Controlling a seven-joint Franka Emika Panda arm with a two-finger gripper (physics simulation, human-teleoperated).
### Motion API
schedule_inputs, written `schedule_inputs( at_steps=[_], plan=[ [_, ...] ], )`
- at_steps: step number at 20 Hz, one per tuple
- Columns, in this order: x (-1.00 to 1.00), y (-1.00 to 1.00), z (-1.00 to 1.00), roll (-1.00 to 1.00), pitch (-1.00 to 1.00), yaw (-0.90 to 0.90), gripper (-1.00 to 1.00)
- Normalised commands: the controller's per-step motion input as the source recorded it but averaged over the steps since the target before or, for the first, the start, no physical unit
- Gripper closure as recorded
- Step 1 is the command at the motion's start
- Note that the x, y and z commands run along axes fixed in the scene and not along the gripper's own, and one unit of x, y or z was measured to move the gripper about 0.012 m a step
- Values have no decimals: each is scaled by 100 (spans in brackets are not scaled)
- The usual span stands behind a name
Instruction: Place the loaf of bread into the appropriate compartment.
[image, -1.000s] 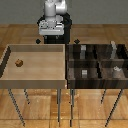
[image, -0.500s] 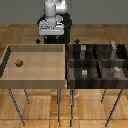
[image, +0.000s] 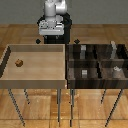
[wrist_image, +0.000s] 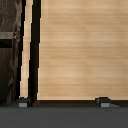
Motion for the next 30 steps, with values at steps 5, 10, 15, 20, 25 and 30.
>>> schedule_inputs(
  at_steps=[5, 10, 15, 20, 25, 30],
  plan=[
    [0, 0, 0, 0, 0, 0, -100],
    [0, 0, 0, 0, 0, 0, -100],
    [0, 0, 0, 0, 0, 0, -100],
    [0, 0, 0, 0, 0, 0, -100],
    [0, 0, 0, 0, 0, 0, -100],
    [0, 0, 0, 0, 0, 0, -100]
  ],
)
